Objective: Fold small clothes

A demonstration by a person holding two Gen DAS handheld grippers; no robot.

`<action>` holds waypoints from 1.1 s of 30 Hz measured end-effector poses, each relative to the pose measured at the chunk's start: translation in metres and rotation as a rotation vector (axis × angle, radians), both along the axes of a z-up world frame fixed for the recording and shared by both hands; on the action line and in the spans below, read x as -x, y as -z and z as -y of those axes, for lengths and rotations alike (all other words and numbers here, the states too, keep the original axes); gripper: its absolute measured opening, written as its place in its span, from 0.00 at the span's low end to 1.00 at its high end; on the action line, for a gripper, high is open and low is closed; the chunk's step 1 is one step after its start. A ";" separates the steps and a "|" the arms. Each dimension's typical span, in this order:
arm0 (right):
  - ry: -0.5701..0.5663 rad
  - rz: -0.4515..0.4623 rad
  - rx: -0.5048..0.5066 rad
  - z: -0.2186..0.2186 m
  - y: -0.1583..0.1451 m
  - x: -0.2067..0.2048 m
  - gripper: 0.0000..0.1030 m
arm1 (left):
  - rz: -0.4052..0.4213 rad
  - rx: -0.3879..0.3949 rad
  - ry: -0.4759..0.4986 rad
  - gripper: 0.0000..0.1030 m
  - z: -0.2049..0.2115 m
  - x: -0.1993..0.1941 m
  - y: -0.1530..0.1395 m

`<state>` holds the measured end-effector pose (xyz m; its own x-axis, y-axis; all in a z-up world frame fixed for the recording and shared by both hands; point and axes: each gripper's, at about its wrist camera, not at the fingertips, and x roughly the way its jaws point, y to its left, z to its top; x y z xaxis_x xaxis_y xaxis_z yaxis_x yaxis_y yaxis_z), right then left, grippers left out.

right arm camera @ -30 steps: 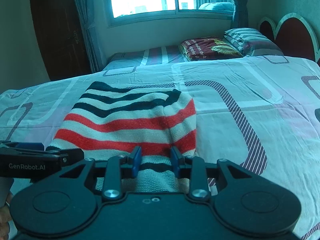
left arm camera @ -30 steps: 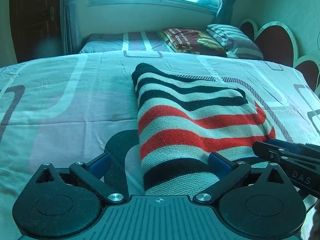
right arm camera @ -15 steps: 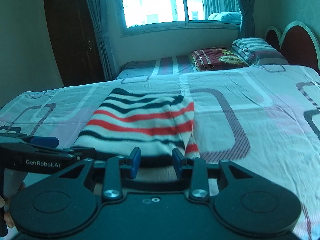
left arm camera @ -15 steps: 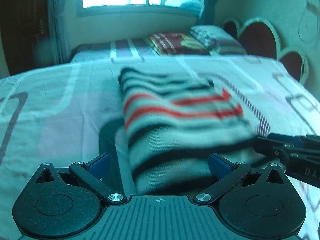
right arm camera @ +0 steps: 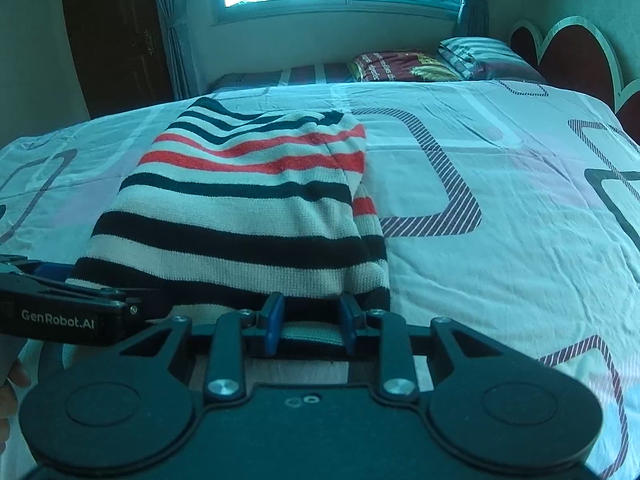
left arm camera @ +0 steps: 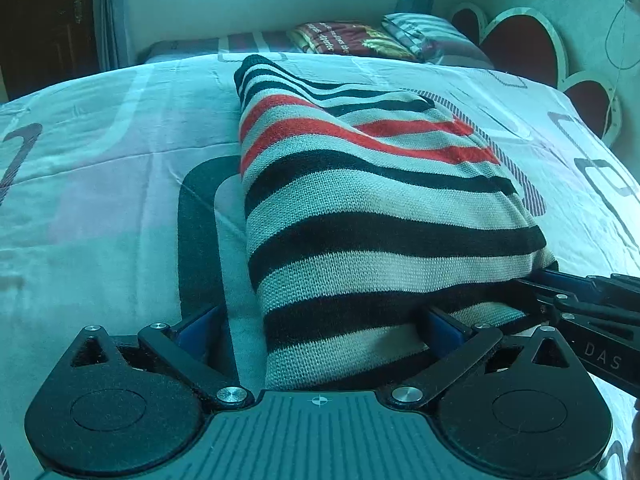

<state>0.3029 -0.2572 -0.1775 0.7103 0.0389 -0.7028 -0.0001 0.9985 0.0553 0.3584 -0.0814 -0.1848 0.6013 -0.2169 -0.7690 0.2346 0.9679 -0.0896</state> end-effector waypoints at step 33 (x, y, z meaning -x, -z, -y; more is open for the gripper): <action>-0.197 0.061 -0.154 0.038 -0.066 -0.048 0.50 | 0.128 -0.005 -0.101 1.00 0.010 -0.022 -0.066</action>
<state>0.3513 -0.2956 -0.1119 0.7195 0.2841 -0.6337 -0.2022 0.9587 0.2002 0.3808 -0.0915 -0.1192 0.7131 -0.1463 -0.6856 0.1449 0.9876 -0.0601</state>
